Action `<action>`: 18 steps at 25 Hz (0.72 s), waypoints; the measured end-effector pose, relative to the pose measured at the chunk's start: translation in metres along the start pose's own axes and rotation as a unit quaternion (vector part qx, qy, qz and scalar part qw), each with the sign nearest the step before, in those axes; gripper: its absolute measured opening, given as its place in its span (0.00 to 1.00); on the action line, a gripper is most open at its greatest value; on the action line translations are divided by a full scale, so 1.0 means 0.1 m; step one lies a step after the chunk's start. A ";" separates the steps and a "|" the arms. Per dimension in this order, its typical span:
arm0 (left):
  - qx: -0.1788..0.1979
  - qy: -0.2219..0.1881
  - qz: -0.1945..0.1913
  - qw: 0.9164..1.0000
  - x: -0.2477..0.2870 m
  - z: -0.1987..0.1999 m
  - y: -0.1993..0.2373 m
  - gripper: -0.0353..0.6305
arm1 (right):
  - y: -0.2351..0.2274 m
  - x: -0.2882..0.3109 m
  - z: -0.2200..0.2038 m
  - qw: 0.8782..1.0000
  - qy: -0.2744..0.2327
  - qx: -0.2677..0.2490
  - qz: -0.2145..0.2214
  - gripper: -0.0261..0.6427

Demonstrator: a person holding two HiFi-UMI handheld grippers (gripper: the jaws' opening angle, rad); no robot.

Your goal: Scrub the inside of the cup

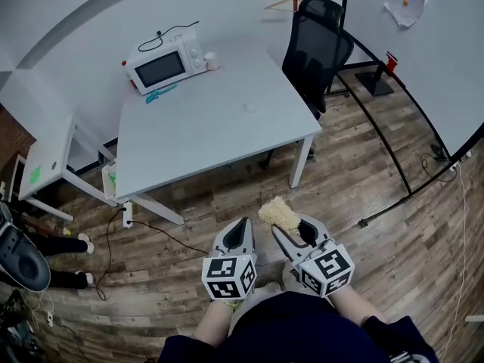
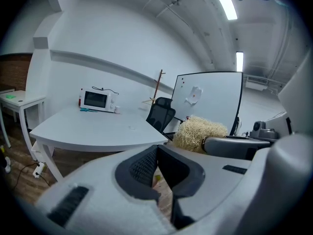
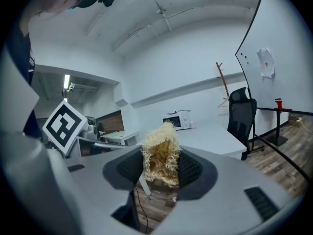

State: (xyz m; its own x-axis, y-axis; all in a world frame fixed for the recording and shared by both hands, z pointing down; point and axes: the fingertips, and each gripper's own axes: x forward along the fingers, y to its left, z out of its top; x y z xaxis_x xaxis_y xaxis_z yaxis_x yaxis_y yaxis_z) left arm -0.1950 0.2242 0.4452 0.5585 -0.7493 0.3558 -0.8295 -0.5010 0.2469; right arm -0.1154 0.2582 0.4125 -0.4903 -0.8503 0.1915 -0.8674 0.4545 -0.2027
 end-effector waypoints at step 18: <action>-0.026 -0.030 0.090 0.995 1.73 0.95 0.49 0.08 | -1.71 1.39 0.84 0.997 0.003 -0.045 0.070 0.31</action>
State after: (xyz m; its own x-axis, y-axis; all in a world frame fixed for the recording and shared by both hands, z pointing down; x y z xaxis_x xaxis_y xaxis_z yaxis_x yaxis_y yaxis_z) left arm -0.1399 0.0284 0.4331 0.3990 -0.8501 0.3438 -0.9134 -0.3355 0.2305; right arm -0.0277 0.0401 0.3931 -0.6066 -0.7759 0.1731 -0.7950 0.5900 -0.1412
